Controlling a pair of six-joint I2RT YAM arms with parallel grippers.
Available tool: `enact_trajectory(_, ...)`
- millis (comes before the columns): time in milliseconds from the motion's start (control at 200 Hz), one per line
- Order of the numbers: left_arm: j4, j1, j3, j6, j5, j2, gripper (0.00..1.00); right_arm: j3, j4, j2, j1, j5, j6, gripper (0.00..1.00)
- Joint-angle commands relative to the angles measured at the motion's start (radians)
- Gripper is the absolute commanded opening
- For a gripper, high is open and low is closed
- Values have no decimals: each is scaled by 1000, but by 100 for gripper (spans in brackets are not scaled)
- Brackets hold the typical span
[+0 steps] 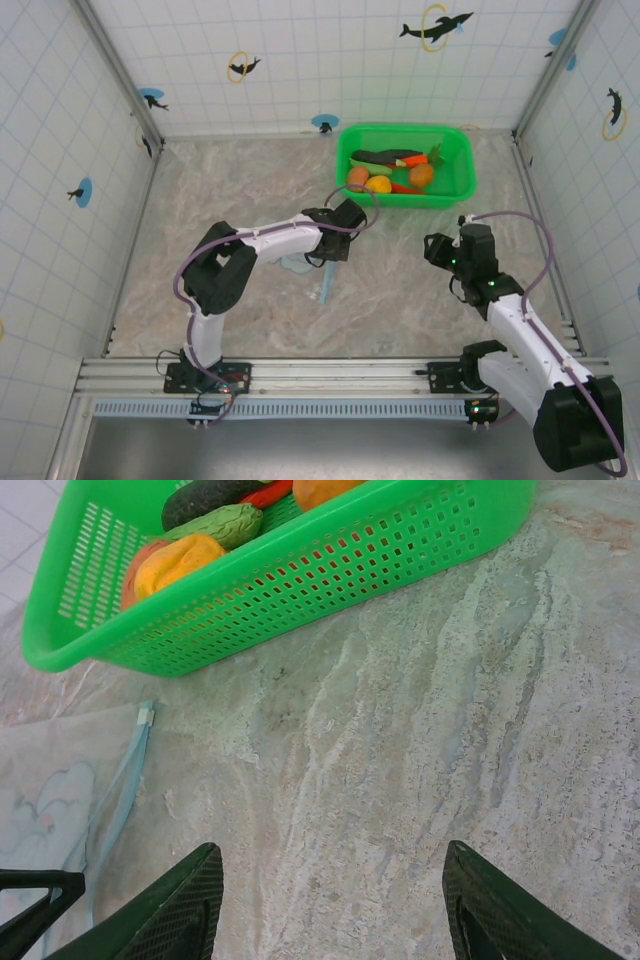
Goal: Place the food in the zip-top bag and seal the zipper
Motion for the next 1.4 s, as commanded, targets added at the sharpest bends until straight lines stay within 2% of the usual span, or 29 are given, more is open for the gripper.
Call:
enact_trajectory(0, 10, 9, -38, 26, 59, -30, 3, -14, 7, -17, 9, -9, -15, 60)
enact_trajectory(25, 14, 12, -47, 25, 68, -35, 0, -11, 5, -16, 11, -12, -16, 60)
enact_trajectory(255, 64, 48, -151, 41, 123, -146, 0, 19, 7, 7, 46, -53, -26, 60)
enact_trajectory(390, 97, 77, -225, 27, 190, -254, 0, 43, 44, 52, 99, -111, -39, 65)
enact_trajectory(435, 117, 94, -257, 11, 242, -295, 0, 62, 42, 73, 111, -121, -39, 65)
enact_trajectory(555, 236, 193, -391, -64, 464, -418, 0, 134, -3, 156, 145, -90, -58, 65)
enact_trajectory(716, 278, 286, -480, -115, 544, -541, 0, 230, 9, 286, 152, -131, -69, 66)
enact_trajectory(866, 308, 353, -534, -175, 578, -627, 0, 431, -69, 478, 151, 8, -122, 67)
enact_trajectory(986, 298, 382, -546, -173, 545, -680, 0, 633, -141, 661, 114, 74, -163, 67)
enact_trajectory(1126, 277, 401, -553, -157, 522, -726, 0, 873, -240, 869, 94, 100, -200, 68)
enact_trajectory(1276, 267, 414, -560, -156, 515, -763, 0, 1177, -462, 1115, 64, 13, -220, 69)
enact_trajectory(1391, 249, 417, -548, -143, 478, -795, 0, 1303, -579, 1211, 81, 49, -257, 69)
